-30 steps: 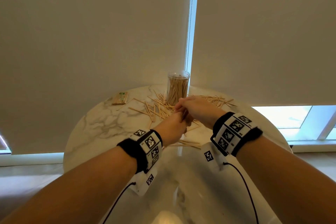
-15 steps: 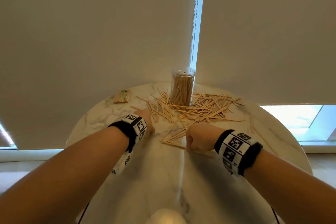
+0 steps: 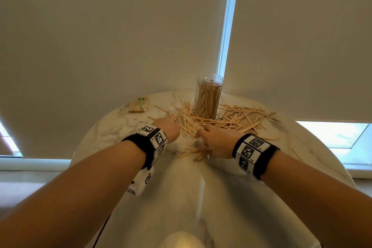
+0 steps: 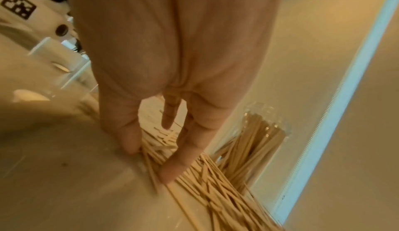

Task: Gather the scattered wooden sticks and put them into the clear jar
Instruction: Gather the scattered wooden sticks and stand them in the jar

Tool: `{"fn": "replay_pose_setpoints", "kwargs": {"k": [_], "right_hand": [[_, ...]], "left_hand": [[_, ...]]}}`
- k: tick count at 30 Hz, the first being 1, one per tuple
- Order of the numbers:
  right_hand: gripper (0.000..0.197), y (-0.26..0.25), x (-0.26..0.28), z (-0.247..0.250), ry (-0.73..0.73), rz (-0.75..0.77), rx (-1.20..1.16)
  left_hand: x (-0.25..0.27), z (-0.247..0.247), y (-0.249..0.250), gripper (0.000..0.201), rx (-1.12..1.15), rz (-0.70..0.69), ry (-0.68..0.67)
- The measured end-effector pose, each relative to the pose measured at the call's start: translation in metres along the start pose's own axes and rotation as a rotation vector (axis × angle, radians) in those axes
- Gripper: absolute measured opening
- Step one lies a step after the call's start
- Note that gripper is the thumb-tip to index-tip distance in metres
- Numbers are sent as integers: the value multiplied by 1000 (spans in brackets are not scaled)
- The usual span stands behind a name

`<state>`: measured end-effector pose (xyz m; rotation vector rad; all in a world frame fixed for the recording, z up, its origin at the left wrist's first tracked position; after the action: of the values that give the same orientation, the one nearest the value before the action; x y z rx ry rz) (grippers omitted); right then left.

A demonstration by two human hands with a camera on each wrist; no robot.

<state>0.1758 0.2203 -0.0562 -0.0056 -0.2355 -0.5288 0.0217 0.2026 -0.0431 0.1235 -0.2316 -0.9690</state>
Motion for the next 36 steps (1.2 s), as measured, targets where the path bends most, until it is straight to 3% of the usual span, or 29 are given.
{"fn": "replay_pose_setpoints", "kwargs": {"k": [2, 7, 16, 20, 27, 30, 33, 36], "right_hand": [[70, -9, -19, -4, -29, 85, 78], [45, -21, -35, 4, -17, 206, 146], [32, -9, -22, 4, -50, 145, 91], [37, -12, -14, 2, -22, 144, 109], [35, -15, -8, -2, -8, 138, 224], [24, -10, 0, 16, 134, 123, 142], [3, 5, 17, 55, 423, 27, -70], [9, 19, 34, 84, 618, -58, -360]], "left_hand": [[-3, 4, 0, 44, 93, 28, 26], [-15, 1, -10, 51, 293, 110, 32], [-24, -2, -17, 44, 648, 65, -29], [-21, -3, -19, 49, 668, 108, -16], [-16, -16, -20, 49, 806, 48, -98], [-13, -19, -23, 56, 916, 42, -137], [-6, -11, -28, 65, 993, 54, -75], [6, -2, -17, 74, 1109, -43, -133]]}}
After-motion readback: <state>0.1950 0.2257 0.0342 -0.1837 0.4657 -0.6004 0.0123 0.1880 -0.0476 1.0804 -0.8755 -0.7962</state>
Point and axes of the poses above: each hand's wrist, its own x-axis away from the middle knuckle, its own z-axis out of the back of the hand, y = z × x, the point moved 7 cm from there along -x, towards the middle knuckle, and after that the axes turned 13 degrees about z, right-handed, at the moved point
